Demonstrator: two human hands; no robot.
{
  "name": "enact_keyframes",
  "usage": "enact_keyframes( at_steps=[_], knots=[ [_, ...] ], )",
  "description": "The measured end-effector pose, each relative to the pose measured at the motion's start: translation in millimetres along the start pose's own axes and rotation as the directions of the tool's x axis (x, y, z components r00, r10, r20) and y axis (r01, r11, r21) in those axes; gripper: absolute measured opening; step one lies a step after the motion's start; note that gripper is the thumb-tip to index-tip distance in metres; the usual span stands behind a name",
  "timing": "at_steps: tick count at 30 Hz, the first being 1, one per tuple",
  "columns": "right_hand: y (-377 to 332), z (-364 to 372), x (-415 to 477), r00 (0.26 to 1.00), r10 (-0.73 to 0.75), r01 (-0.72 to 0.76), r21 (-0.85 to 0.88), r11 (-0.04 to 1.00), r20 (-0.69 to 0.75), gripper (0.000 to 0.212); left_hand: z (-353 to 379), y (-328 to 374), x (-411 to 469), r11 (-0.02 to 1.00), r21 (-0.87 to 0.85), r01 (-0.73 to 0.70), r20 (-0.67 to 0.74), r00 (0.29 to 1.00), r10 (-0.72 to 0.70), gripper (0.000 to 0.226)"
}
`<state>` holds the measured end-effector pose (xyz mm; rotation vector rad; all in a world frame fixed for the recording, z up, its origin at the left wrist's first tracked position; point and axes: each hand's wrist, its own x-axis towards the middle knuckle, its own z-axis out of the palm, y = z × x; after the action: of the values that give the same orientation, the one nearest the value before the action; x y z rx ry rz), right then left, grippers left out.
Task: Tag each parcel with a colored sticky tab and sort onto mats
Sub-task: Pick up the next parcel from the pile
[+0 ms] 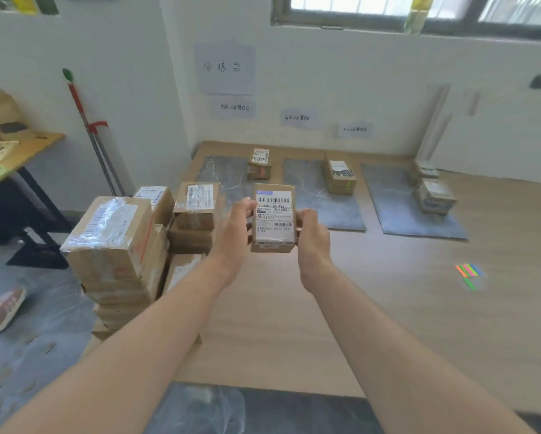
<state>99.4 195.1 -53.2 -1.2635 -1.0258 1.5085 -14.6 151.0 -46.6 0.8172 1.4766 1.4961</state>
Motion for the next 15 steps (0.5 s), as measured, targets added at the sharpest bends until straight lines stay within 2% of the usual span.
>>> enact_keyframes(
  at_steps=[6, 15],
  knots=[
    [-19.3, -58.8, 14.9, 0.996, -0.032, 0.033, 0.007, 0.999, -0.084, 0.038, 64.3, 7.6, 0.8, 0.999, -0.043, 0.017, 0.041, 0.999, -0.015, 0.037],
    [-52.1, -169.9, 47.4, 0.997, -0.052, 0.052, -0.016, 0.999, -0.062, 0.037, 178.6, -2.1, 2.9, 1.000, -0.020, 0.013, 0.045, 0.999, -0.012, 0.049]
  ],
)
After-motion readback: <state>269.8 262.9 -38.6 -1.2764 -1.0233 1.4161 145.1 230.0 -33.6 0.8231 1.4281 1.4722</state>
